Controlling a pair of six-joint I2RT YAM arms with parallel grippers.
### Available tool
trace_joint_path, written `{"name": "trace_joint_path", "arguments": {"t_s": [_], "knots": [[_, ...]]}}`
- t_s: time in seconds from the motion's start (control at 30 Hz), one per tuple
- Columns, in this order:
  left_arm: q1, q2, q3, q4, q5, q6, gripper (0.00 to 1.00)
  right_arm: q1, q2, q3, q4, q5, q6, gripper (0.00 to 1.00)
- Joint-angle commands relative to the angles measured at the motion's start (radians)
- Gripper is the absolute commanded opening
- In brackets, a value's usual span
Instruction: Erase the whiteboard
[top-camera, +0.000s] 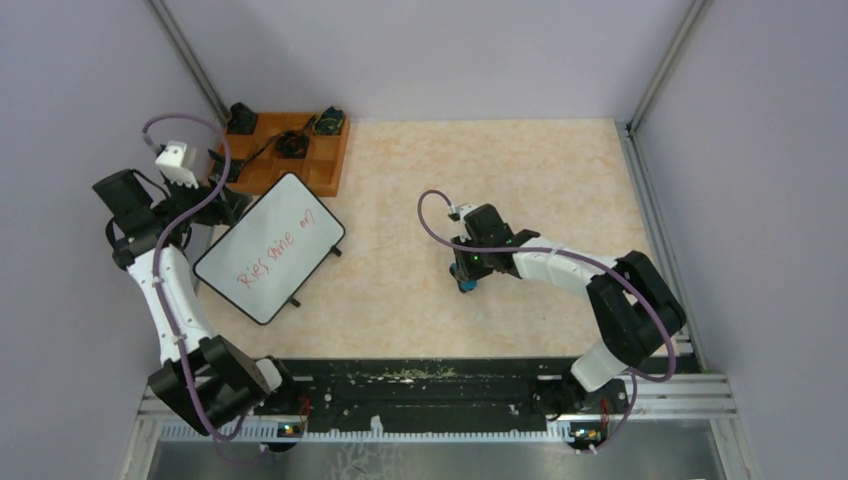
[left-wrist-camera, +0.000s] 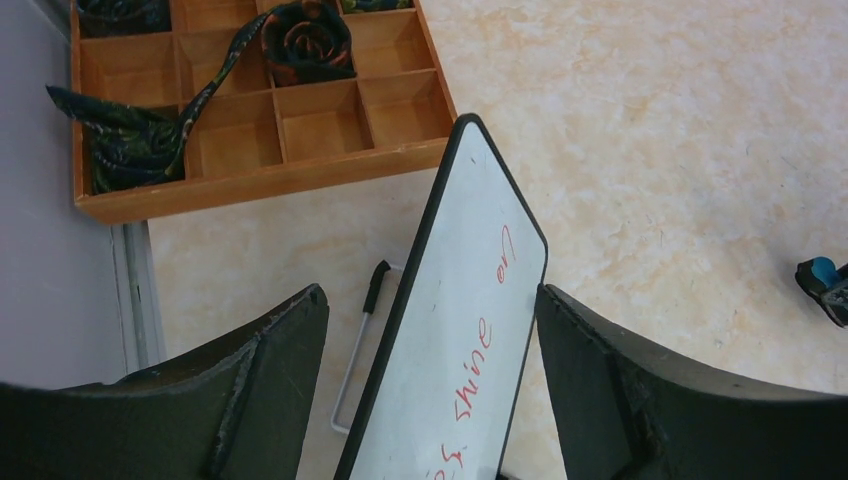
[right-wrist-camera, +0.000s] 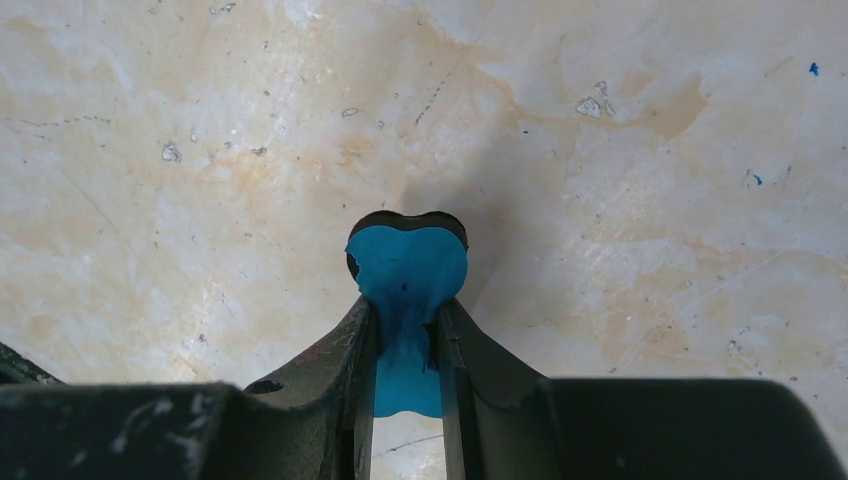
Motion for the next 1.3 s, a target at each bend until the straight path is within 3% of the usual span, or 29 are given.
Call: {"name": "trace_joint_path", "arguments": {"t_s": [0.0, 0.23, 0.4, 1.03, 1.27], "knots": [[0.082, -0.038, 0.035, -0.114, 0.108, 0.084, 0.81, 0.011, -0.056, 0.021, 0.057, -0.053, -0.017, 0.00], [0.289, 0.027, 0.074, -0.219, 0.285, 0.165, 0.79, 0.011, -0.076, 0.025, 0.051, -0.082, -0.029, 0.00], [0.398, 0.116, 0.128, -0.426, 0.397, 0.377, 0.77, 0.012, -0.087, 0.018, 0.059, -0.107, -0.023, 0.00], [0.558, 0.302, 0.098, -0.954, 0.405, 1.092, 0.73, 0.022, -0.075, 0.051, 0.055, -0.149, -0.029, 0.00], [0.613, 0.339, 0.069, -0.958, 0.379, 1.152, 0.70, 0.034, -0.043, 0.079, 0.053, -0.159, -0.024, 0.00]]}}
